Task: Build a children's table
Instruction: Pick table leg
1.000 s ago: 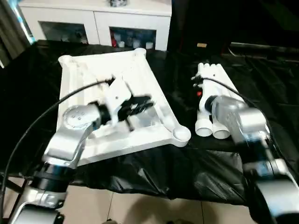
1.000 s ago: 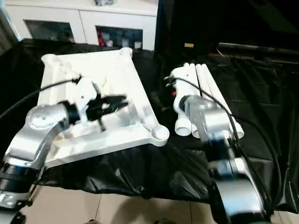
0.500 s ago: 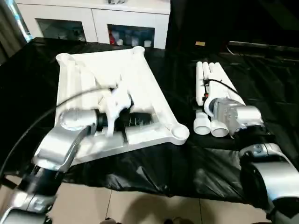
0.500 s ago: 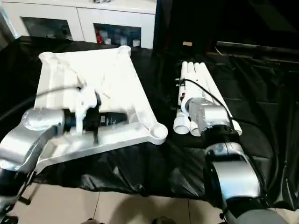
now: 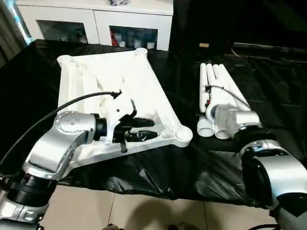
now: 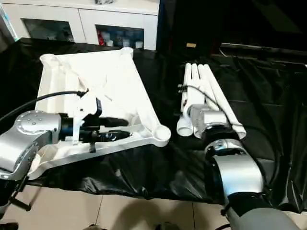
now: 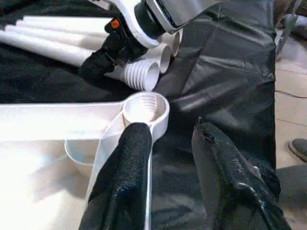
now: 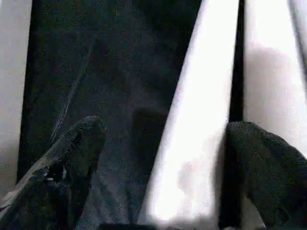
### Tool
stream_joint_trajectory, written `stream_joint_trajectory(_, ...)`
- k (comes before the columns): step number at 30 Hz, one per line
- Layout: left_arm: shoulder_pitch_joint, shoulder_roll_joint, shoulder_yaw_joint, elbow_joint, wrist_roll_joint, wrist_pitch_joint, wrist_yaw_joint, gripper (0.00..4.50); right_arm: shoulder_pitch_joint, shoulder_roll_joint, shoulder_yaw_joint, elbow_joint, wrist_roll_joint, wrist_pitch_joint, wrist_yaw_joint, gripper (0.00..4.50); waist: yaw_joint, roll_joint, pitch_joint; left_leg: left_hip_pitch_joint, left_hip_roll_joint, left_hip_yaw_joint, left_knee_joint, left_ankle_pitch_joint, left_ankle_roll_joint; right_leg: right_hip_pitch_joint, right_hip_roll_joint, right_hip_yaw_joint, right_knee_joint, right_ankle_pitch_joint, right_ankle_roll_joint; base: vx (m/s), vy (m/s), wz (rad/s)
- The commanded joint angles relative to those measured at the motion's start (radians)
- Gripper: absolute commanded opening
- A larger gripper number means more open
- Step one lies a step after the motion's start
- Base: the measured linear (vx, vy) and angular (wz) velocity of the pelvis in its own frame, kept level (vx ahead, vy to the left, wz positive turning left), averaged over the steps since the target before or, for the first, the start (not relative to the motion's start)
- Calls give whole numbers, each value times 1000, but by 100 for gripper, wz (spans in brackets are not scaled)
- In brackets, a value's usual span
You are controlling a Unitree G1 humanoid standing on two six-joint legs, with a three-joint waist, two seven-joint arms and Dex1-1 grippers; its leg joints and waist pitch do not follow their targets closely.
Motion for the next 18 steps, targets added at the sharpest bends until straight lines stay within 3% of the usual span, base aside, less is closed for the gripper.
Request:
stream_joint_trajectory(1,-4,13,-7,-19,1,0,-2,205,-25,3,-25,23,15,-11,13,450,3,-3,-78,1,29,3,-65,-65,20,72,-56,32,-50,-56,-251,0,0,0)
stream_joint_trajectory(9,-3,31,-11,-42,-3,16,-7,289,-56,-2,-61,98,22,-1,-4,450,3,-10,-77,1,29,3,-65,-63,21,72,-57,31,-49,-62,-253,0,0,0)
stream_joint_trajectory(11,-1,35,-10,-49,-7,19,-10,289,-64,-3,-78,112,30,15,-5,450,4,-10,-78,2,30,3,-65,-64,22,72,-57,31,-48,-61,-253,0,0,0)
stream_joint_trajectory(14,-2,42,-11,-57,-13,24,-19,302,-70,-8,-104,126,45,33,-14,421,4,-11,-78,2,29,4,-65,-68,21,71,-57,31,-48,-63,-254,0,0,0)
stream_joint_trajectory(15,-5,46,-12,-59,-18,27,-26,329,-73,-13,-121,132,54,34,-22,402,5,-13,-78,2,30,4,-65,-69,20,71,-57,31,-48,-61,-251,0,0,0)
stream_joint_trajectory(18,-15,53,-16,-60,-24,36,-36,330,-78,-25,-163,142,87,39,-41,374,5,-12,-78,3,30,3,-66,-69,17,70,-56,30,-47,-61,-250,0,0,0)
